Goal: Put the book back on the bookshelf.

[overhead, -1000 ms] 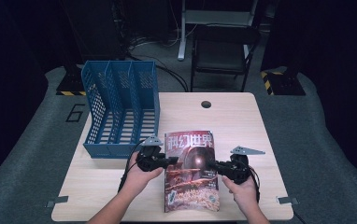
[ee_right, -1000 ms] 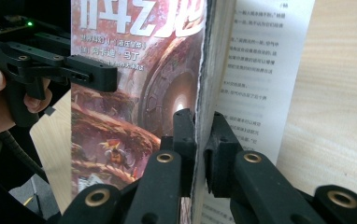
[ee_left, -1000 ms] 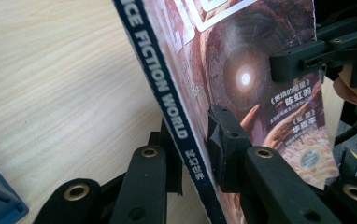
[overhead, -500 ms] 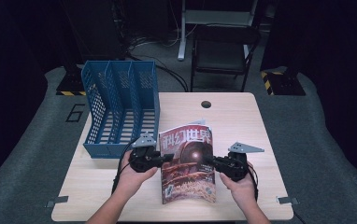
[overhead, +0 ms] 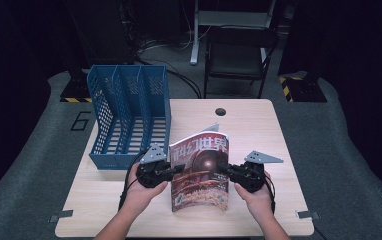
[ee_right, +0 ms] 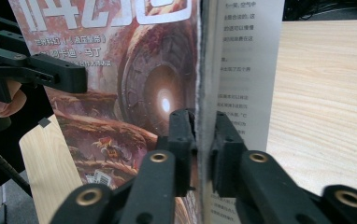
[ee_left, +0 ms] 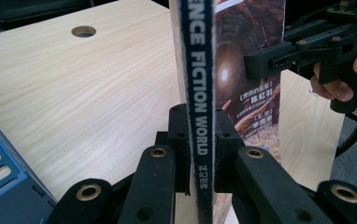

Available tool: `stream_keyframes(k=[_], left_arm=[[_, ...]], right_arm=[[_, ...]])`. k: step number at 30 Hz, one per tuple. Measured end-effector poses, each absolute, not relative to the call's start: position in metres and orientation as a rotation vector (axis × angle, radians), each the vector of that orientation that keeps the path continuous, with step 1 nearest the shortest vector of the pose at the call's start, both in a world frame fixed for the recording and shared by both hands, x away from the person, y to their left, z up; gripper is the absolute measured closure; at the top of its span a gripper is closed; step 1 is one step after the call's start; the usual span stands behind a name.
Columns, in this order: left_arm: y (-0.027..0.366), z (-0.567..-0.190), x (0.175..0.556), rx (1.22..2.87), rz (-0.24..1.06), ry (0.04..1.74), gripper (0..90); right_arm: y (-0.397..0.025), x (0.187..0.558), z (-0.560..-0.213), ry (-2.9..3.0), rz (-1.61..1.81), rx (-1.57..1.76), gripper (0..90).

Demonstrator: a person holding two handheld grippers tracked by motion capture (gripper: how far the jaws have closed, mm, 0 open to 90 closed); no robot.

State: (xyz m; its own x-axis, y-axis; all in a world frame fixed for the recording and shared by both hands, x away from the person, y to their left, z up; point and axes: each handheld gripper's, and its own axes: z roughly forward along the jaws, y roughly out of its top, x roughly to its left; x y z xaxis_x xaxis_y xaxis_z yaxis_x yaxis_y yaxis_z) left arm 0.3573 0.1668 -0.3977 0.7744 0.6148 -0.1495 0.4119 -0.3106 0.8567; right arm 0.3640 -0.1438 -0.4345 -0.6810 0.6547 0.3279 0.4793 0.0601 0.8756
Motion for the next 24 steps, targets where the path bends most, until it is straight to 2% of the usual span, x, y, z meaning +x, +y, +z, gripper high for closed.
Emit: stream_keyframes(k=[1,4,7,14,16,21,24], left_arm=[[0.166,-0.399,0.357,1.94,0.249,0.789,82.1],[0.166,-0.4,0.358,1.933,0.248,0.795,82.1],[0.166,-0.402,0.357,1.942,0.248,0.793,82.3],[0.163,-0.407,0.357,1.94,0.211,0.816,82.1],[0.163,-0.407,0.357,1.937,0.203,0.818,82.1],[0.165,-0.404,0.359,1.935,0.217,0.808,82.1],[0.165,-0.4,0.358,1.919,0.238,0.8,82.4]], right_arm=[[-0.145,0.365,-0.437,2.17,1.667,1.18,73.8],[-0.146,0.365,-0.44,2.175,1.672,1.208,71.5],[-0.146,0.366,-0.445,2.217,1.666,1.221,65.3],[-0.145,0.369,-0.456,2.301,1.596,1.269,63.6],[-0.144,0.369,-0.457,2.312,1.584,1.28,64.9],[-0.148,0.367,-0.449,2.304,1.665,1.269,80.5],[-0.146,0.365,-0.442,2.281,1.648,1.228,82.7]])
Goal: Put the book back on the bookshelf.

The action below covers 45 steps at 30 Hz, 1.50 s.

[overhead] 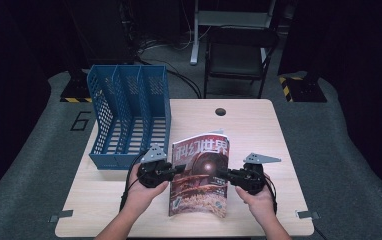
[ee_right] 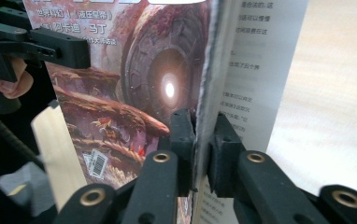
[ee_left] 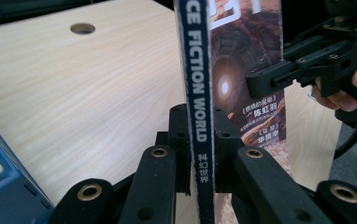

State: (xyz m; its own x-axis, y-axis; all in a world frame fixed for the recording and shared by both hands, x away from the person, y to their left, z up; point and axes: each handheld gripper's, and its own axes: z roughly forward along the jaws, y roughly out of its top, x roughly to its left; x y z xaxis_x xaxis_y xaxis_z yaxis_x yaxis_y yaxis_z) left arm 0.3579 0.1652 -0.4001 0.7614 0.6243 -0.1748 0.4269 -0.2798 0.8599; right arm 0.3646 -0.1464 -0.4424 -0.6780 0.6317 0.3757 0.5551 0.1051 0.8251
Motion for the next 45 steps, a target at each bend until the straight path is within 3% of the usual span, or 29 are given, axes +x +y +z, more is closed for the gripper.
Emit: stream_keyframes(k=[9,17,19,23,33,45], left_arm=[[0.161,-0.391,0.356,1.896,0.347,0.748,83.5],[0.16,-0.398,0.353,1.916,0.365,0.745,83.5],[0.16,-0.398,0.353,1.911,0.365,0.738,83.6],[0.163,-0.399,0.349,1.908,0.343,0.735,83.6],[0.165,-0.399,0.343,1.904,0.305,0.736,83.4],[0.167,-0.397,0.341,1.932,0.282,0.71,83.2]], right_arm=[[-0.139,0.353,-0.426,2.105,1.557,1.08,85.4],[-0.139,0.352,-0.431,2.114,1.565,1.069,84.2],[-0.141,0.352,-0.431,2.114,1.572,1.069,82.8],[-0.145,0.353,-0.434,2.137,1.619,1.078,71.7],[-0.143,0.353,-0.453,2.332,1.572,1.09,65.5],[-0.137,0.364,-0.484,2.565,1.388,1.285,71.1]])
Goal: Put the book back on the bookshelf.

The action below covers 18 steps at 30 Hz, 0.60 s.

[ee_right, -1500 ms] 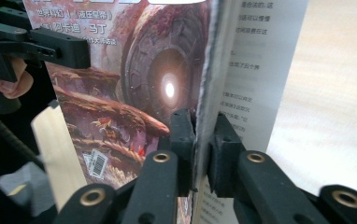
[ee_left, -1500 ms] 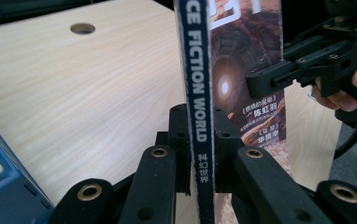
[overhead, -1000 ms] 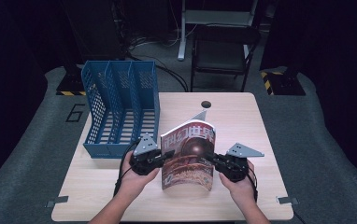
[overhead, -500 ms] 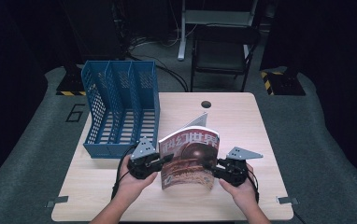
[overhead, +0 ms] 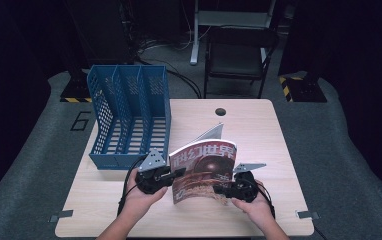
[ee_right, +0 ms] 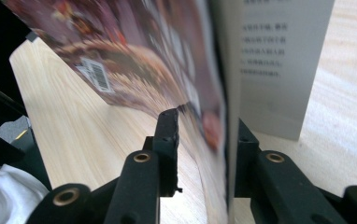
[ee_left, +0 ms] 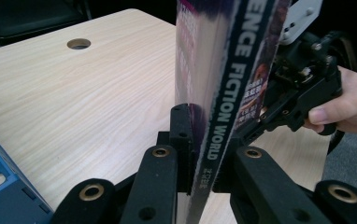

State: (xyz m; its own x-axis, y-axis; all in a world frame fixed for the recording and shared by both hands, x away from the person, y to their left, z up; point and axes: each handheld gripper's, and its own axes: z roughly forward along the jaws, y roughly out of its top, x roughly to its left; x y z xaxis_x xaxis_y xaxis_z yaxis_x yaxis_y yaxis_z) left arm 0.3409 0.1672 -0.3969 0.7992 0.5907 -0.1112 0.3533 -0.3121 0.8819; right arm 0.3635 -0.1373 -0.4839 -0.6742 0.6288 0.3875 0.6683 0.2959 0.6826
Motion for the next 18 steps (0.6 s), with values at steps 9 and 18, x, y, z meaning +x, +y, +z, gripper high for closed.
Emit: stream_keyframes(k=[9,18], left_arm=[[0.1666,-0.398,0.34,1.921,0.28,0.713,83.1],[0.1674,-0.3987,0.3388,1.918,0.266,0.717,82.2]], right_arm=[[-0.1365,0.3638,-0.4849,-2.488,-1.34,-1.25,77.6],[-0.133,0.3611,-0.4841,-2.558,-1.363,-1.236,79.4]])
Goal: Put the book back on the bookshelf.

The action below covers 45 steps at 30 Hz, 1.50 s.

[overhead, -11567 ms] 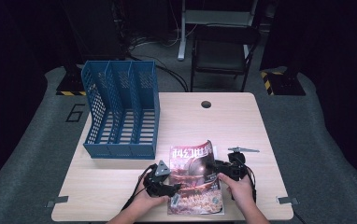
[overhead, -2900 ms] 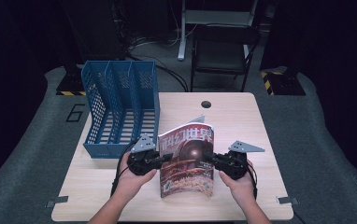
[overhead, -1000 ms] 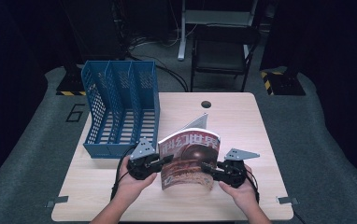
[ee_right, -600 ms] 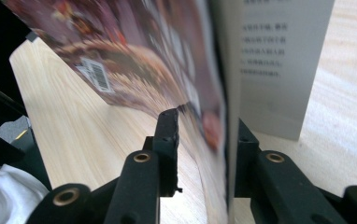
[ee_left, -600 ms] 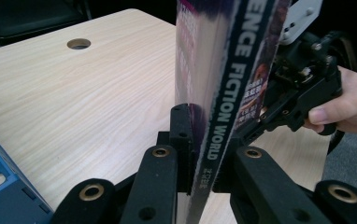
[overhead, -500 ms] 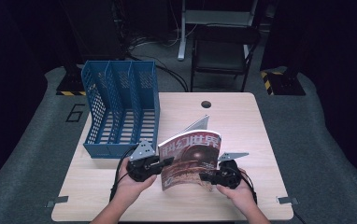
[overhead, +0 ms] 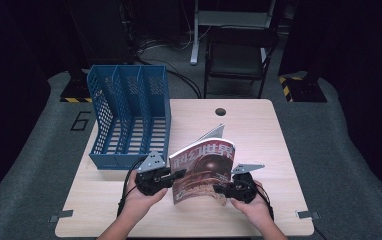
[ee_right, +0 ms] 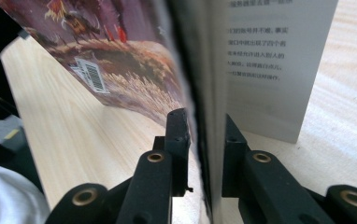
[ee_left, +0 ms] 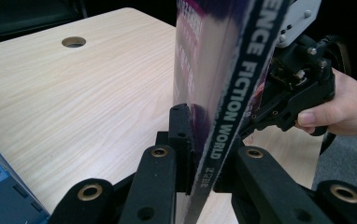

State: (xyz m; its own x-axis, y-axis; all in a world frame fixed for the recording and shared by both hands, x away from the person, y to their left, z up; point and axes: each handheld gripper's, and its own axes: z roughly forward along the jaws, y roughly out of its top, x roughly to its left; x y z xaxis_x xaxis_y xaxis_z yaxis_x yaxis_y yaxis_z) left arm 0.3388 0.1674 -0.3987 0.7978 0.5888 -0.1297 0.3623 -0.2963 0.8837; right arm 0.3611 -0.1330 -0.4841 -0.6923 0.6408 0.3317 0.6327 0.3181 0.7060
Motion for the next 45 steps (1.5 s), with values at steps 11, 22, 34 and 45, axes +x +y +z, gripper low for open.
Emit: stream_keyframes(k=[11,22,34,45], left_arm=[[0.167,-0.399,0.336,1.917,0.237,0.732,81.4],[0.164,-0.396,0.333,1.945,0.232,0.699,82.6],[0.163,-0.392,0.33,1.97,0.242,0.687,82.8],[0.161,-0.392,0.328,1.978,0.276,0.678,82.5]], right_arm=[[-0.13,0.357,-0.483,2.533,1.334,1.234,80.2],[-0.123,0.356,-0.48,2.454,1.312,1.15,84.4],[-0.118,0.357,-0.478,2.398,1.331,1.2,84.6],[-0.114,0.361,-0.478,2.372,1.35,1.197,83.9]])
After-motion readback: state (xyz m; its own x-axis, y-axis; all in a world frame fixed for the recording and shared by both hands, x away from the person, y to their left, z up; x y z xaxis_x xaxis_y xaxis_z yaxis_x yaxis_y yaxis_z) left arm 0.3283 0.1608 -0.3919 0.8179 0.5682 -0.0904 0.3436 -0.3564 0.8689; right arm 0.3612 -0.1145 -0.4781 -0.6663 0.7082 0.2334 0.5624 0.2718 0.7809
